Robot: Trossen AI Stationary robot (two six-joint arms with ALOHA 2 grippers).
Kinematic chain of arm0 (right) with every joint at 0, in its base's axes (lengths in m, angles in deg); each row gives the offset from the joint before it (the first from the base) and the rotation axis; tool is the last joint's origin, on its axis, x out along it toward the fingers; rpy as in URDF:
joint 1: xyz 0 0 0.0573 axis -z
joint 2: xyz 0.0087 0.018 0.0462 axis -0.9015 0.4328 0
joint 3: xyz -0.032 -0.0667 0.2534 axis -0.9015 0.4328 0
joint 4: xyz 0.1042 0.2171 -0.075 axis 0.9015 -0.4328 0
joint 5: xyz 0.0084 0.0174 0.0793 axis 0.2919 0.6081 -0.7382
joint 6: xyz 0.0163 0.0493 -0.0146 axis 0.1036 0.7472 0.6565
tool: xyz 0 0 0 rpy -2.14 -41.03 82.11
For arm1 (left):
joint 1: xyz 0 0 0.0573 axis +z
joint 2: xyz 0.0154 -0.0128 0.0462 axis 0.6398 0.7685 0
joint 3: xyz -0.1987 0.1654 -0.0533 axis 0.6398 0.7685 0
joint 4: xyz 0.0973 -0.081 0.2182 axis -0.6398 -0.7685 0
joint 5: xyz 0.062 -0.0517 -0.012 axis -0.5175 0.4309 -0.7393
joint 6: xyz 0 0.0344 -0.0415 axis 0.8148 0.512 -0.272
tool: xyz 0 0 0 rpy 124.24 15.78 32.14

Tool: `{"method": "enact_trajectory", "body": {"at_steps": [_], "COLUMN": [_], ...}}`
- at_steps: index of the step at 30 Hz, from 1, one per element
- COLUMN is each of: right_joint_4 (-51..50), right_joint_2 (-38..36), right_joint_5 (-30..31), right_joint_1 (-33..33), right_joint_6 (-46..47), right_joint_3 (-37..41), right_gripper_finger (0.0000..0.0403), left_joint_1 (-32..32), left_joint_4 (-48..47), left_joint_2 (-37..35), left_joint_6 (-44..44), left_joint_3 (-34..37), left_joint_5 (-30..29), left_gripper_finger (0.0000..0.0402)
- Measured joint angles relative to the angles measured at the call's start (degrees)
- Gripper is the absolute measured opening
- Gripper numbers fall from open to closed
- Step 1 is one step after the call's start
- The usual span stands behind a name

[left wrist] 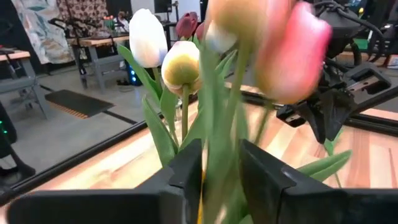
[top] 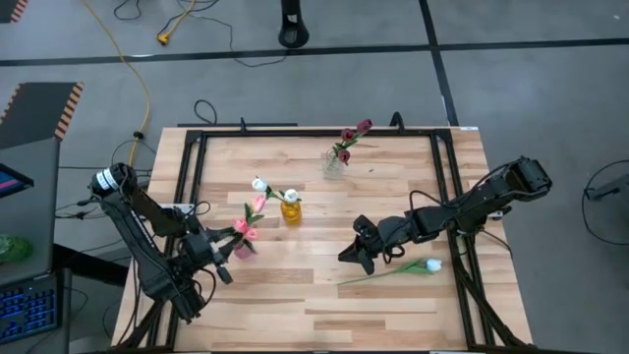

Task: Sort flowers into vase by color
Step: Put the pink flower into the purple vase

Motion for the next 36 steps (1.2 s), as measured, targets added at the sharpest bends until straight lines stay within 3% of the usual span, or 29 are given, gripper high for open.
{"method": "enact_trajectory", "body": {"at_steps": [11, 24, 31, 36], "right_joint_4": [0.0, 0.0, -0.1, -0.1], "right_joint_2": [0.0, 0.0, 0.0, 0.0], "right_joint_5": [0.0, -0.2, -4.8, -4.9], "right_joint_1": [0.0, 0.0, -0.2, -1.3], "right_joint_6": [0.0, 2.3, 5.8, 6.6], "right_joint_3": [0.0, 0.0, 0.0, 0.0], "right_gripper_finger": [0.0093, 0.0093, 0.0093, 0.0093], "left_joint_1": [-0.4, -3.6, -5.1, -6.4], "left_joint_4": [-0.1, -0.5, -0.6, -0.7], "left_joint_2": [0.0, 0.0, 0.0, 0.0], "left_joint_6": [5.4, 15.8, 21.4, 23.4], "left_joint_3": [0.0, -5.6, -9.7, -11.5], "left_joint_5": [7.9, 8.0, 10.4, 10.3], "left_gripper_finger": [0.0161, 0.0161, 0.0161, 0.0161]}}
